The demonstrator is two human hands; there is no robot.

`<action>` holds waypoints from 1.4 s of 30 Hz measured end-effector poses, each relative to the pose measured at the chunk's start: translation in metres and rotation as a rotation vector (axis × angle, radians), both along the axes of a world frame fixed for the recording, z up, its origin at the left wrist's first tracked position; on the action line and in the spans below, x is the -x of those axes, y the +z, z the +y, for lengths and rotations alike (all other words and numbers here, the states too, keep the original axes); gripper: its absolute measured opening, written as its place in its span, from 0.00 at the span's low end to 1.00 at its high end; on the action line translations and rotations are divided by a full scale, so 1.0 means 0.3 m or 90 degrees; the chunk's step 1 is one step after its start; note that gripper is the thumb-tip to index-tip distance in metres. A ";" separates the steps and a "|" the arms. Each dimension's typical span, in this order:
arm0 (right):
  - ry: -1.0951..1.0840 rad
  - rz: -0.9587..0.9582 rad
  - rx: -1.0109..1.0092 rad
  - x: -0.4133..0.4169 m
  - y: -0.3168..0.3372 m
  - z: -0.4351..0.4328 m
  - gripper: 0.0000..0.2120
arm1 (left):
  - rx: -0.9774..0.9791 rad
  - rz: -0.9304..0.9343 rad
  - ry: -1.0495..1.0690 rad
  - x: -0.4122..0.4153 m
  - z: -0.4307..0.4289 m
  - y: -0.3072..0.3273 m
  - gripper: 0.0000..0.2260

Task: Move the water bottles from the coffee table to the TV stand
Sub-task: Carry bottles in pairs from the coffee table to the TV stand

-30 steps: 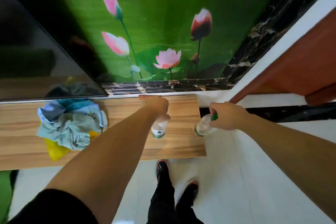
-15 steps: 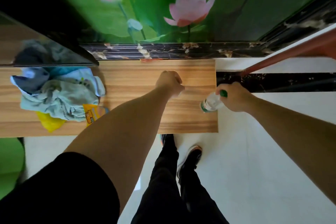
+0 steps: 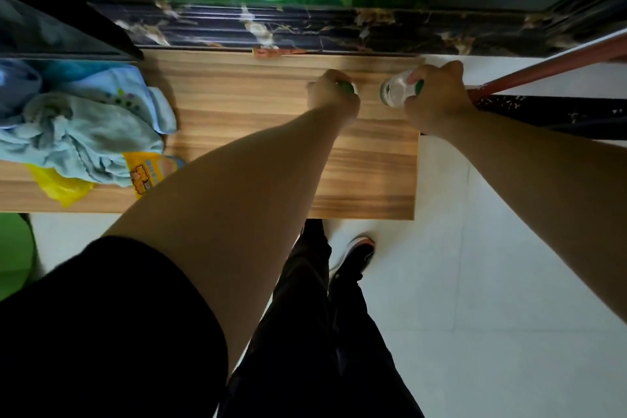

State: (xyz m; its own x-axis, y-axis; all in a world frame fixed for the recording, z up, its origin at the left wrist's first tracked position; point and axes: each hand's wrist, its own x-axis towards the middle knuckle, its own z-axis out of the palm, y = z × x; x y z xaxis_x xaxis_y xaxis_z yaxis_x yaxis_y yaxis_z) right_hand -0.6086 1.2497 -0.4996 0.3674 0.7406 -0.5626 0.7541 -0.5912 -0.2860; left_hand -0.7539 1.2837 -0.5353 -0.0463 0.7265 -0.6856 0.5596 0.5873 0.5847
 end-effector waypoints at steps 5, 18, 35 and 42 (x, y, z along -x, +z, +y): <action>-0.011 0.025 0.046 -0.005 -0.074 -0.015 0.24 | 0.009 -0.063 -0.014 0.021 0.011 -0.026 0.16; -0.014 0.006 -0.005 -0.047 0.147 -0.065 0.33 | -0.037 -0.046 -0.138 0.102 0.039 0.183 0.23; 0.264 0.103 -0.267 0.056 1.000 0.071 0.21 | -0.395 0.133 -0.215 0.216 0.000 1.130 0.19; 0.420 0.152 -0.350 0.031 1.145 -0.121 0.23 | -0.443 0.204 -0.016 0.216 -0.362 1.289 0.21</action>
State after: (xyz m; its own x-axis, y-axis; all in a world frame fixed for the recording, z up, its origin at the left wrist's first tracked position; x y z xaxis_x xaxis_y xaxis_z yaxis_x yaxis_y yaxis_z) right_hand -0.6180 1.2134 -0.1561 -0.3108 0.9477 -0.0728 0.7769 0.2092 -0.5939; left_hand -0.8189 1.1751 -0.1485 -0.1425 0.9895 -0.0250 0.7724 0.1270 0.6224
